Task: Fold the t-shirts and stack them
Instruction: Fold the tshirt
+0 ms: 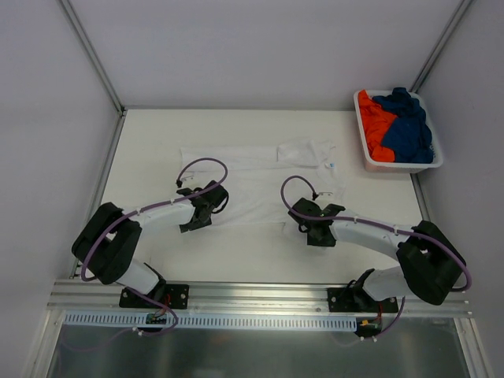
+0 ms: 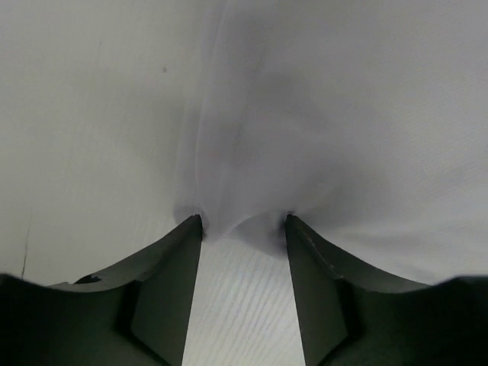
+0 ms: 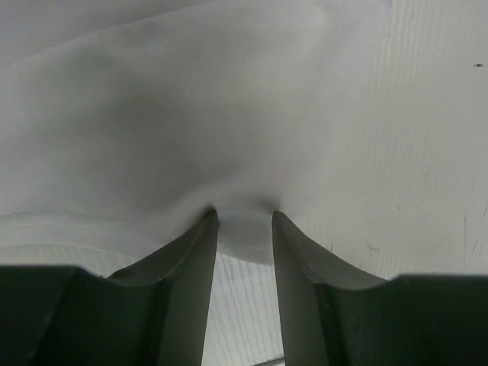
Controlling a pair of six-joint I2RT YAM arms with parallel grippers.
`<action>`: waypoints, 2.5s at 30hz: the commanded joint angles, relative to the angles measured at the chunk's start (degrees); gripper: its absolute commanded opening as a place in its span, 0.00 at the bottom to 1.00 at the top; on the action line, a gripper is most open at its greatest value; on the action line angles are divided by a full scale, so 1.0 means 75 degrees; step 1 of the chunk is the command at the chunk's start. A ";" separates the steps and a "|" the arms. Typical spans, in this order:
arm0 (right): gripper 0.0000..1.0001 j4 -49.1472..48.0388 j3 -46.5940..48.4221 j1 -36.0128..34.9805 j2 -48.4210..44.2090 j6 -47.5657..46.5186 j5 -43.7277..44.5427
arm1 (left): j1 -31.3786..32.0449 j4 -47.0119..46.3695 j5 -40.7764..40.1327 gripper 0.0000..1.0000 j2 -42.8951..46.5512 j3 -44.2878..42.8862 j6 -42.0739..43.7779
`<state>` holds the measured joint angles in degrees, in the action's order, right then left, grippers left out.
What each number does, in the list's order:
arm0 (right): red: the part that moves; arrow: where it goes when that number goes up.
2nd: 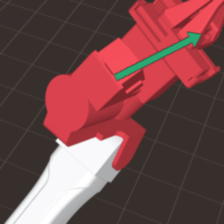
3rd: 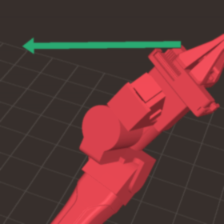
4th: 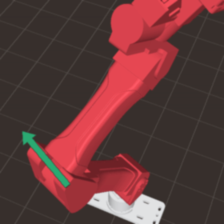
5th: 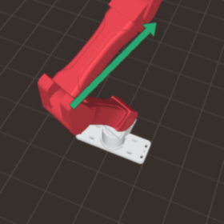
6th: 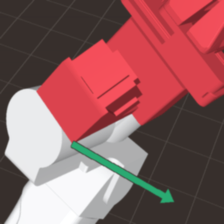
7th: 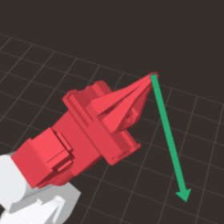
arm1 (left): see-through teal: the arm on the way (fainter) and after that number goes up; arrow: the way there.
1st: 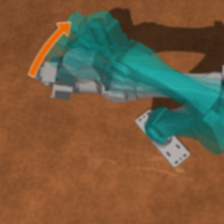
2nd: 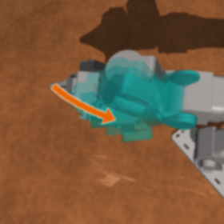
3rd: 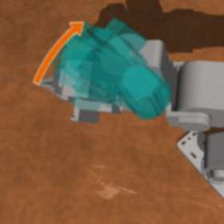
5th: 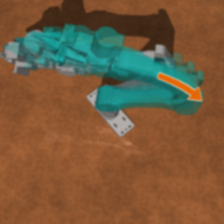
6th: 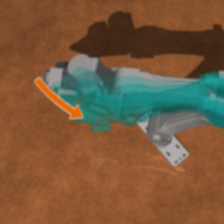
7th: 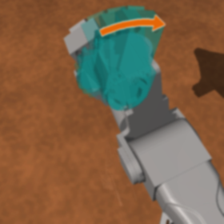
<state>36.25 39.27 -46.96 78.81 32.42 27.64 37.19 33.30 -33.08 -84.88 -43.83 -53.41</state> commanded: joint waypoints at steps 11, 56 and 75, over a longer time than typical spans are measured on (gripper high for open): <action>0.21 0.0627 0.0085 -0.0125 -0.0417 0.0294 0.0076 | 0.0069 0.0072 0.0380 0.02 -0.0414 0.0091 0.0054; 0.51 0.0288 0.0460 -0.1051 0.1363 0.0950 -0.0169 | 0.0069 0.1267 -0.0089 0.06 0.0653 -0.0144 0.0324; 0.65 -0.0672 -0.0651 -0.1789 0.0826 0.2050 -0.0181 | 0.0069 0.1244 -0.0148 0.06 0.0805 -0.0097 0.0301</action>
<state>40.71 41.25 -58.94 83.85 41.15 37.06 37.52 41.01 -32.10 -79.64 -45.10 -50.41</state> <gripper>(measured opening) 0.631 0.061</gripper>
